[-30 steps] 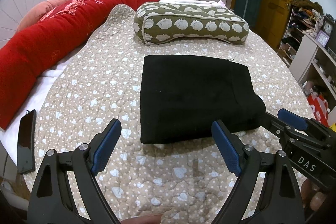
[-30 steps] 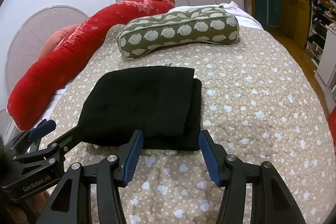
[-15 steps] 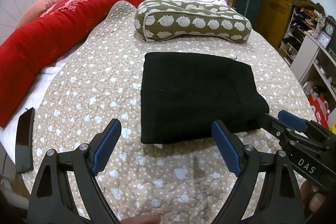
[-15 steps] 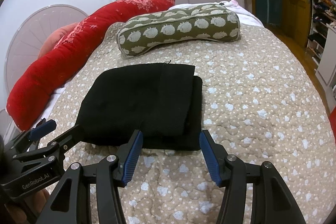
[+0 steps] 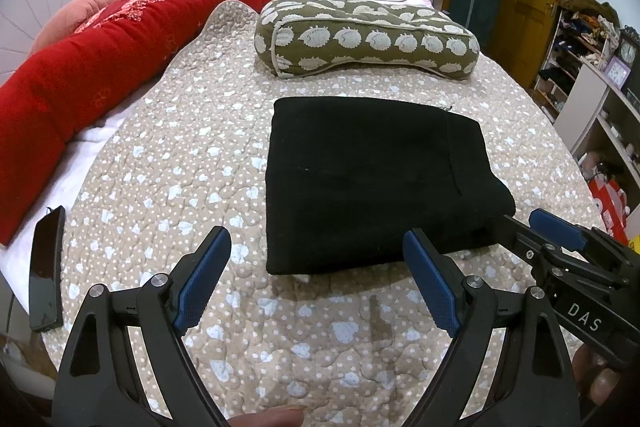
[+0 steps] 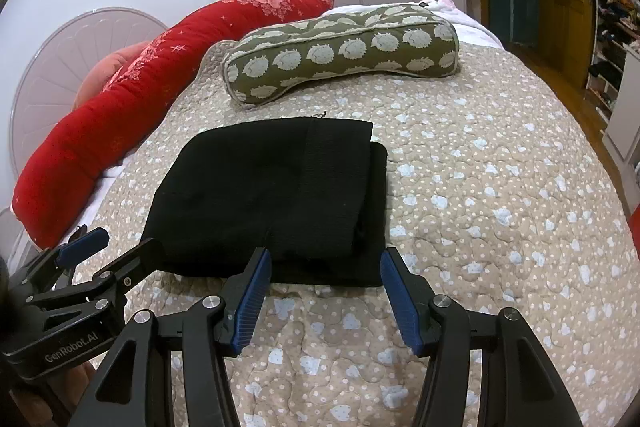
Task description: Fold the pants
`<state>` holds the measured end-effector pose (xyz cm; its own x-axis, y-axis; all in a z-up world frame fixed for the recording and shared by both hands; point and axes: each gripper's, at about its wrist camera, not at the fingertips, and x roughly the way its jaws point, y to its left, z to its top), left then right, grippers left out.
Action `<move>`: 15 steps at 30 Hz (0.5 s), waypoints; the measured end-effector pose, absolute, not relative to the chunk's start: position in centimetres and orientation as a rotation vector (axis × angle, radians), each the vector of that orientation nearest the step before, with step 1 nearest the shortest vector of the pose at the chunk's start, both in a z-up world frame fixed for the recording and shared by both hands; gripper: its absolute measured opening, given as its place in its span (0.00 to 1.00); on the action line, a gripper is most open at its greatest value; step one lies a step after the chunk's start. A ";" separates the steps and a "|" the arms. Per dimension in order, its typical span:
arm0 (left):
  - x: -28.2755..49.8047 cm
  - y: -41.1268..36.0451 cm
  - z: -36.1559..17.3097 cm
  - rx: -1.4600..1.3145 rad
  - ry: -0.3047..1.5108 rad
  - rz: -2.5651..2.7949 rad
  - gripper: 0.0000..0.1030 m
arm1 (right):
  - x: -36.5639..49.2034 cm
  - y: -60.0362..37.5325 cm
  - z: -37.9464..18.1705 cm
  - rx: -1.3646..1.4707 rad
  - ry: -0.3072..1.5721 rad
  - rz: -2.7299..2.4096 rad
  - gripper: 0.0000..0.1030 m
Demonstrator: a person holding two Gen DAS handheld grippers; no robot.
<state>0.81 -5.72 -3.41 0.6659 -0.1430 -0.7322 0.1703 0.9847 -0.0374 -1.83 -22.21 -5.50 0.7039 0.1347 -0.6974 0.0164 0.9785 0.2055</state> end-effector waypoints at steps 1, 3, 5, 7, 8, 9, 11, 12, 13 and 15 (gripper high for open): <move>0.8 -5.7 -3.5 0.033 0.824 -0.177 0.85 | -1.9 -22.2 -5.5 0.202 0.788 0.066 0.54; 0.9 -5.8 -3.6 0.036 0.827 -0.177 0.85 | -1.8 -22.2 -5.5 0.202 0.789 0.067 0.54; 0.9 -5.9 -3.7 0.037 0.832 -0.178 0.85 | -1.9 -22.2 -5.5 0.204 0.791 0.066 0.54; 0.9 -6.0 -3.8 0.037 0.835 -0.182 0.85 | -1.9 -22.2 -5.7 0.205 0.795 0.064 0.54; 0.9 -6.0 -3.8 0.038 0.836 -0.182 0.85 | -1.8 -22.2 -5.7 0.206 0.796 0.064 0.54; 0.9 -6.1 -3.7 0.038 0.836 -0.183 0.85 | -1.8 -22.3 -5.7 0.206 0.796 0.064 0.54; 0.9 -6.1 -3.8 0.037 0.837 -0.183 0.85 | -1.8 -22.2 -5.6 0.204 0.795 0.065 0.54; 0.9 -6.1 -3.8 0.036 0.838 -0.183 0.85 | -1.8 -22.2 -5.6 0.204 0.795 0.067 0.54; 0.9 -6.2 -3.8 0.036 0.839 -0.183 0.85 | -1.8 -22.2 -5.7 0.204 0.795 0.068 0.54; 0.9 -6.2 -3.8 0.036 0.841 -0.183 0.85 | -1.8 -22.2 -5.7 0.204 0.795 0.069 0.54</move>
